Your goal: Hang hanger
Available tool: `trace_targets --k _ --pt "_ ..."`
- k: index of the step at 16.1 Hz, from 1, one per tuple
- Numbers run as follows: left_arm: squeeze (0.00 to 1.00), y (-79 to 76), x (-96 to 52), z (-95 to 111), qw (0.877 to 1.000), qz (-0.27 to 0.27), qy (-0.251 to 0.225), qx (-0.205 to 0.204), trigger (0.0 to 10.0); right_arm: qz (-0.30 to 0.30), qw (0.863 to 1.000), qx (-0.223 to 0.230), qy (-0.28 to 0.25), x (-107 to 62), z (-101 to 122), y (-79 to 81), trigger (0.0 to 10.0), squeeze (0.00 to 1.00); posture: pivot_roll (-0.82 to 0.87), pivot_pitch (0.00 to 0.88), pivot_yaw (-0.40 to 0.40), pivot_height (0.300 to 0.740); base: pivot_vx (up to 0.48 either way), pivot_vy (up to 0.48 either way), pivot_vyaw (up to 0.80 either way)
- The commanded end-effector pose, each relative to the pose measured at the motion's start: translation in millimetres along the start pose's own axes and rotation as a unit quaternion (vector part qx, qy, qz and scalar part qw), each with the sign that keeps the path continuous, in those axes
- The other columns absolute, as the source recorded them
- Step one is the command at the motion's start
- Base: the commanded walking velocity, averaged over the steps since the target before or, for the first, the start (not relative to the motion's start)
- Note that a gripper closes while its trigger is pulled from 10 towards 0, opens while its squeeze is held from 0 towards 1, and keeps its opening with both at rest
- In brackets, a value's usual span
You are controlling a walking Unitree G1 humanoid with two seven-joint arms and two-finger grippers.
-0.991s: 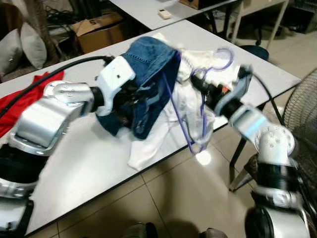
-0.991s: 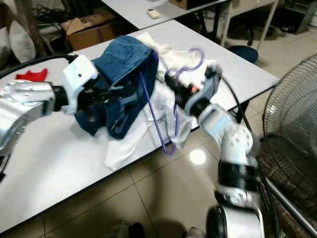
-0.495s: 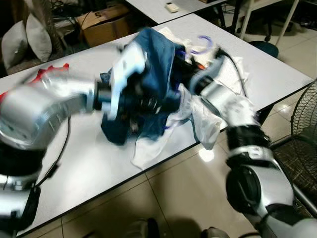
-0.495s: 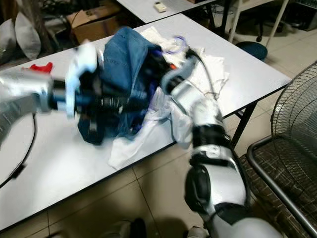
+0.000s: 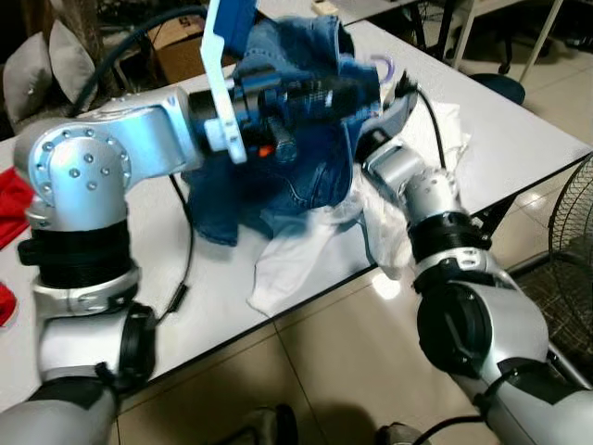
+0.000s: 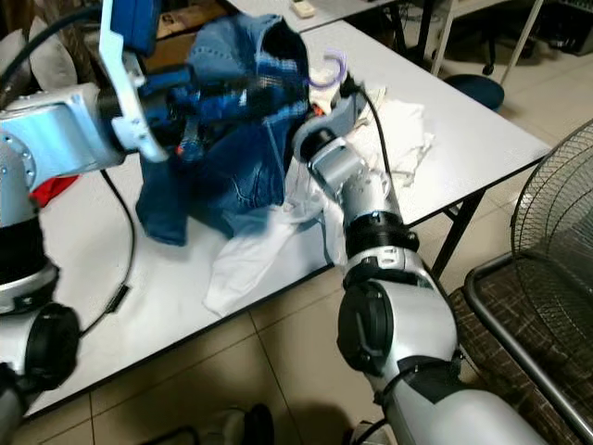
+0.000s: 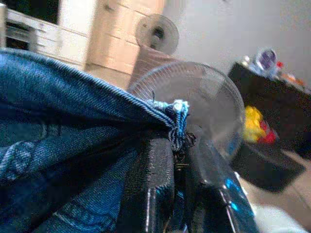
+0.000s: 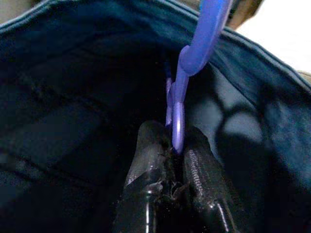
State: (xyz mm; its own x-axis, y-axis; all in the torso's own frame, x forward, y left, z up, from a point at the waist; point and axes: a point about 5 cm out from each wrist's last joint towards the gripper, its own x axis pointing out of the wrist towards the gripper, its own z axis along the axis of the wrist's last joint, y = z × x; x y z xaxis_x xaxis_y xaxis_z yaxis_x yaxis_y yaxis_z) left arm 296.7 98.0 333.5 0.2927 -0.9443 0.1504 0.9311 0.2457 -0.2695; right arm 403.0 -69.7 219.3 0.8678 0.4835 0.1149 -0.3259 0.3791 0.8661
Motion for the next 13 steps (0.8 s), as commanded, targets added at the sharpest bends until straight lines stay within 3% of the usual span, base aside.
trace_targets --k 1,4,5,7,8,10,11,12,13 --pt "0.0 -6.3 1.0 24.1 0.998 -0.004 -0.061 0.009 0.0 -0.026 0.998 -0.036 0.039 -0.5 -19.1 -8.9 10.0 0.0 -0.04 0.095 0.149 0.74 0.0 0.0 0.0" --pt "0.0 6.6 -6.3 57.0 0.987 0.06 -0.148 0.022 0.0 -0.053 0.984 -0.125 0.116 -14.0 -42.5 -28.9 10.0 0.0 -0.05 0.09 0.152 0.74 0.0 0.0 0.0" --pt "0.0 9.9 -8.7 60.9 0.985 0.075 -0.154 0.027 0.0 -0.052 0.983 -0.13 0.122 -16.0 -43.3 -29.5 10.0 0.0 -0.05 0.09 0.153 0.74 0.0 0.0 0.0" --pt "0.0 29.0 -24.5 75.9 0.969 0.164 -0.17 0.071 0.0 -0.044 0.98 -0.14 0.132 -25.6 -37.6 -27.9 10.0 0.0 -0.07 0.088 0.16 0.74 0.0 0.0 0.0" --pt "0.0 46.2 -41.2 83.8 0.948 0.244 -0.166 0.116 0.0 -0.035 0.979 -0.148 0.133 -35.9 -28.7 -23.9 10.0 0.0 -0.07 0.087 0.162 0.74 0.0 0.0 0.0" --pt "0.0 76.0 -72.5 81.5 0.91 0.355 -0.142 0.16 0.0 0.006 0.98 -0.147 0.133 -55.9 -13.2 -3.8 10.0 0.0 -0.08 0.085 0.163 0.74 0.0 0.0 0.0" --pt "0.0 81.4 -78.3 78.2 0.904 0.371 -0.135 0.164 0.0 0.015 0.98 -0.148 0.134 -60.0 -10.8 1.8 10.0 0.0 -0.08 0.083 0.163 0.74 0.0 0.0 0.0" --pt "0.0 107.4 -102.3 49.6 0.882 0.437 -0.079 0.157 0.0 0.062 0.985 -0.113 0.117 -72.3 2.2 27.1 10.0 0.0 -0.09 0.082 0.166 0.74 0.0 0.0 0.0" --pt "0.0 119.8 -113.8 29.7 0.871 0.465 -0.037 0.156 0.0 0.079 0.988 -0.086 0.1 -76.4 9.4 36.8 10.0 0.0 -0.09 0.083 0.17 0.74 0.0 0.0 0.0"
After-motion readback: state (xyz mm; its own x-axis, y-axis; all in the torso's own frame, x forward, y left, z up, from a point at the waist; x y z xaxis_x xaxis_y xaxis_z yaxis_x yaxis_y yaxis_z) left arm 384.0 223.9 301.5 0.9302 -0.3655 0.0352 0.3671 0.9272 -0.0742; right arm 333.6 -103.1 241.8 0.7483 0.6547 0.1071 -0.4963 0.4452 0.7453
